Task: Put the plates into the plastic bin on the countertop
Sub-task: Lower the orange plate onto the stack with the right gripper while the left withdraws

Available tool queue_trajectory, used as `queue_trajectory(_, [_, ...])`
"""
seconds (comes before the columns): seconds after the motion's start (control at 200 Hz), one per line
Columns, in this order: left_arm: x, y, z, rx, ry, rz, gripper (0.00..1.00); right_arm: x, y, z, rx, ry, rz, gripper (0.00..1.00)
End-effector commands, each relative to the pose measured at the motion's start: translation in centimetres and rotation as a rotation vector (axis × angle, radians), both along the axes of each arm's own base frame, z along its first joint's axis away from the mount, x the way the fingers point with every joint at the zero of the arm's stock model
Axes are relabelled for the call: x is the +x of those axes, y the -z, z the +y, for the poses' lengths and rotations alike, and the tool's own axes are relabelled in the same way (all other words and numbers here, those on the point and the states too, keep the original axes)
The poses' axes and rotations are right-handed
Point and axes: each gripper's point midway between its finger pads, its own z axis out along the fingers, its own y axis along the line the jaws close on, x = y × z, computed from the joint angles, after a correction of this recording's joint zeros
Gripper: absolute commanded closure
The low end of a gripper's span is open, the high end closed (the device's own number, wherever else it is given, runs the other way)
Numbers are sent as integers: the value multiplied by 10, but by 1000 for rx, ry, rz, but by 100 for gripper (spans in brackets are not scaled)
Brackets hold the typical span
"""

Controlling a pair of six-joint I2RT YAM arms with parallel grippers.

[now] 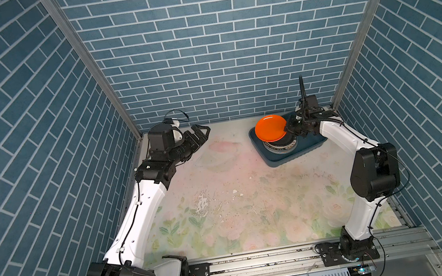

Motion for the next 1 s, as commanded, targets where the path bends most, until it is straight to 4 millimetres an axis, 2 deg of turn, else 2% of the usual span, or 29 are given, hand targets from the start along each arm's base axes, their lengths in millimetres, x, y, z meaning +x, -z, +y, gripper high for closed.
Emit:
queue_trajectory(0.0, [-4,5,6,23,-16,10,0,8,8,-9,-17,12,25,95])
queue_trajectory(0.27, [-4,8,8,30,-26,16,0,14,31,-36,-44,65,94,95])
queue_trajectory(0.425, [-1,6,7,33,-26,7,0,23,42,-34,-40,65,110,95])
queue_trajectory(0.56, [1,9,7,39,-26,15,0,23,50,-34,-47,60,137,95])
queue_trajectory(0.995, [0,18,12,70,-44,39,0,29,58,-38,-59,72,139,92])
